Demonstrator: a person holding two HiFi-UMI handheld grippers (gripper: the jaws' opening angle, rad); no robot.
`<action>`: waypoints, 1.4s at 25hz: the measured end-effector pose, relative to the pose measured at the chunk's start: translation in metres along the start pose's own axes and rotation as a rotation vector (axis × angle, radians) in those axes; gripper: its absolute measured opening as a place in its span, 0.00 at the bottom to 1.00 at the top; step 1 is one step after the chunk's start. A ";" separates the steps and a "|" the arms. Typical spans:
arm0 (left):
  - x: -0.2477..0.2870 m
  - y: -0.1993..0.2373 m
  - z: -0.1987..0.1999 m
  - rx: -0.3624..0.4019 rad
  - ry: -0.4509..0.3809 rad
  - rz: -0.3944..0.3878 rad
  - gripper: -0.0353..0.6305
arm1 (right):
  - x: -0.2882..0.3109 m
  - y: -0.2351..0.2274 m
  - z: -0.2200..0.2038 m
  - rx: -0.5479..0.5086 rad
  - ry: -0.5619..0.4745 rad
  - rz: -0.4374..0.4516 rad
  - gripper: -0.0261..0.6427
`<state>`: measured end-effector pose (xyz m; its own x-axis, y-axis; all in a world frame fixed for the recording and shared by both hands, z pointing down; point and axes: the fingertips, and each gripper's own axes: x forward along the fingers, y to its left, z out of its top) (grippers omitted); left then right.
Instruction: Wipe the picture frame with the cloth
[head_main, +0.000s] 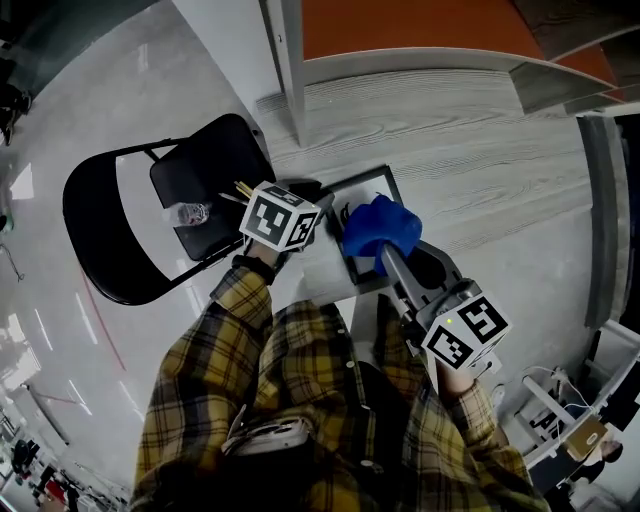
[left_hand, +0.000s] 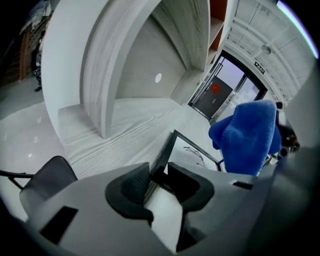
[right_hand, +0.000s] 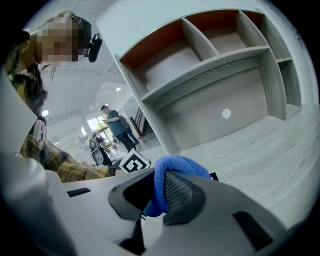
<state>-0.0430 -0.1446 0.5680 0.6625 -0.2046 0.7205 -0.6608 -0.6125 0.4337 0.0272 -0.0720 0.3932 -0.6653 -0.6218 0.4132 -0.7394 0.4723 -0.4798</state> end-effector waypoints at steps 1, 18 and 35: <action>0.001 -0.001 -0.001 0.002 0.005 -0.005 0.21 | 0.000 0.000 0.000 0.001 0.000 -0.001 0.11; 0.004 0.004 -0.003 -0.116 0.015 -0.089 0.21 | 0.107 -0.037 -0.046 -0.273 0.253 -0.033 0.11; 0.004 0.002 0.002 -0.104 -0.009 -0.067 0.21 | 0.123 -0.058 -0.102 -0.356 0.466 -0.080 0.11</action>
<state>-0.0413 -0.1480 0.5704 0.7096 -0.1729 0.6831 -0.6474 -0.5426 0.5352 -0.0224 -0.1123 0.5504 -0.5217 -0.3618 0.7726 -0.7247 0.6658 -0.1776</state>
